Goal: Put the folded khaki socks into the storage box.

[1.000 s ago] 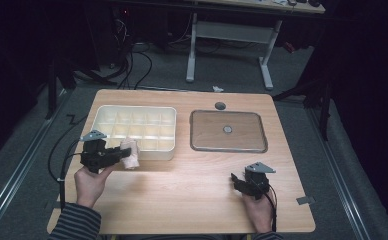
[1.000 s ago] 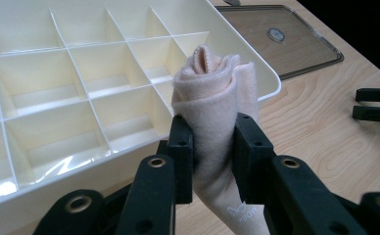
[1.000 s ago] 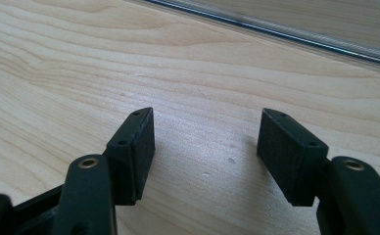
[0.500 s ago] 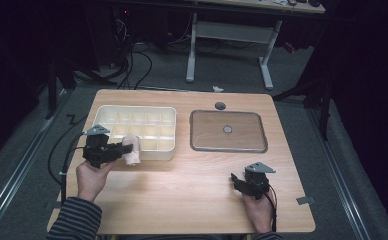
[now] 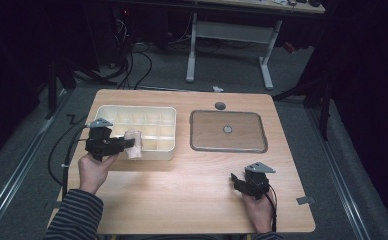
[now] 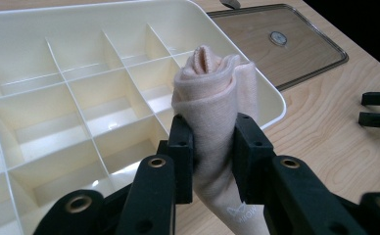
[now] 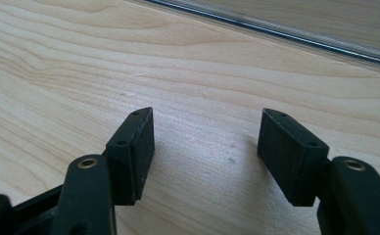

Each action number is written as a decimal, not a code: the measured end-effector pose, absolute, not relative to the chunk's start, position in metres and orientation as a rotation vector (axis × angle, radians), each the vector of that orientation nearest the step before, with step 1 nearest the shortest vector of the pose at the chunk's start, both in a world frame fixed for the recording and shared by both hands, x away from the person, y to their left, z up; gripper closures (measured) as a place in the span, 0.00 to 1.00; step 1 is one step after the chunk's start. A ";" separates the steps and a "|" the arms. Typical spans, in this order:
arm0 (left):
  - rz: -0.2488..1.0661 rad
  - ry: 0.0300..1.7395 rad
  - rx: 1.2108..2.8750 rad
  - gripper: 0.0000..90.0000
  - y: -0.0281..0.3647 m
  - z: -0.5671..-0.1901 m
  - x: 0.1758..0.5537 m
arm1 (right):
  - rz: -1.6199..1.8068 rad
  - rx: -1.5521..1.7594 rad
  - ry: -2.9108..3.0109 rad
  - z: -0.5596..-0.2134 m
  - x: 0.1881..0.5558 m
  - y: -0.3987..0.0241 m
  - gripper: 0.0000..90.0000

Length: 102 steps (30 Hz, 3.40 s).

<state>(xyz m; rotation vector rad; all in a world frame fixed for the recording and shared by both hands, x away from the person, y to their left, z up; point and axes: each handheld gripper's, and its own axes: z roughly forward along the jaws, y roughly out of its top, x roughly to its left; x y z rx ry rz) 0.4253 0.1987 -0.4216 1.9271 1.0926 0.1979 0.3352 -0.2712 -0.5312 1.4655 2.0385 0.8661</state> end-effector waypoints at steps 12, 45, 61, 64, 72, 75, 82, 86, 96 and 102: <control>0.197 1.117 1.942 0.81 0.196 -0.421 0.444 | 0.866 1.467 2.039 -0.531 0.335 -0.271 0.43; 0.200 1.205 2.042 0.81 0.197 -0.460 0.478 | 0.866 1.463 2.040 -0.531 0.335 -0.271 0.43; 0.219 1.198 2.099 0.81 0.195 -0.467 0.479 | 0.866 1.463 2.040 -0.531 0.335 -0.271 0.43; 0.246 1.192 2.121 0.81 0.193 -0.467 0.478 | 0.866 1.464 2.040 -0.531 0.335 -0.271 0.43; 0.249 1.194 2.163 0.81 0.191 -0.469 0.478 | 0.866 1.463 2.041 -0.531 0.335 -0.271 0.43; 0.254 1.198 2.176 0.81 0.190 -0.470 0.478 | 0.866 1.463 2.040 -0.531 0.335 -0.271 0.43; 0.234 1.214 2.230 0.82 0.187 -0.474 0.480 | 0.866 1.463 2.041 -0.531 0.335 -0.271 0.43; 0.239 1.211 2.256 0.82 0.184 -0.474 0.479 | 0.866 1.463 2.041 -0.531 0.335 -0.271 0.43; 0.212 1.224 2.196 0.66 0.187 -0.469 0.478 | 0.866 1.463 2.040 -0.531 0.335 -0.271 0.43; 0.280 1.239 2.115 0.64 0.191 -0.460 0.476 | 0.866 1.463 2.041 -0.531 0.335 -0.271 0.43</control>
